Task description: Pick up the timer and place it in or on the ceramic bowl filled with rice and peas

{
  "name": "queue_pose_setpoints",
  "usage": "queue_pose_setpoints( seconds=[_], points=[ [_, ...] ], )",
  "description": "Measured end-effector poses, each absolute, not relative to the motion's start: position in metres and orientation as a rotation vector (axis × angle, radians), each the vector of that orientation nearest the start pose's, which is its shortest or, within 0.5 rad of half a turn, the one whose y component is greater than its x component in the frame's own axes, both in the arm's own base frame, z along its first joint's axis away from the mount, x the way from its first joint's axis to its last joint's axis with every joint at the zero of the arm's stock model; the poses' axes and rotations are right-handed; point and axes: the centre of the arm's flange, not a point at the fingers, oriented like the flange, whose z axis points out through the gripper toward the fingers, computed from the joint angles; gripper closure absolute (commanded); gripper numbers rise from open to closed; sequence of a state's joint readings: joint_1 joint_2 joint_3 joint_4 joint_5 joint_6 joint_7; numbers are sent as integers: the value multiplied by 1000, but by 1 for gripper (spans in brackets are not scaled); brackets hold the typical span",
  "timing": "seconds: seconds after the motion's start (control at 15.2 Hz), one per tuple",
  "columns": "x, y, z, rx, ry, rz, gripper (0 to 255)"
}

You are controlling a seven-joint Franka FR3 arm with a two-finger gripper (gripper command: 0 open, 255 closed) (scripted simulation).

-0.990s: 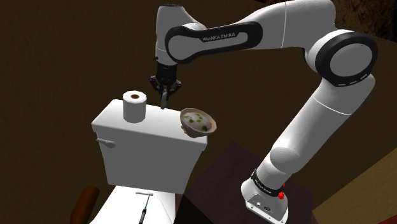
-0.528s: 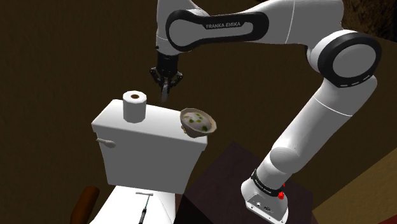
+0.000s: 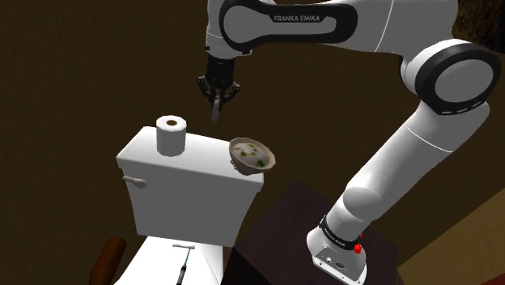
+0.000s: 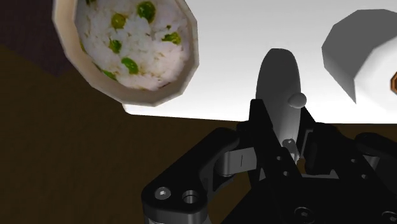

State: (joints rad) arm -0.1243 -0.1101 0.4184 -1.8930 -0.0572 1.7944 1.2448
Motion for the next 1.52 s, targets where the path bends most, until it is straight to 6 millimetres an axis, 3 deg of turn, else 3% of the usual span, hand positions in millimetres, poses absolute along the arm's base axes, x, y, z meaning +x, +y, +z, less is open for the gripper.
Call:
queue_pose_setpoints(
  seconds=[0.73, 1.52],
  points=[
    [389, 86, 560, -2862, 1455, -115, 255],
    [381, 80, 505, -2862, 1454, -113, 255]
  ],
)
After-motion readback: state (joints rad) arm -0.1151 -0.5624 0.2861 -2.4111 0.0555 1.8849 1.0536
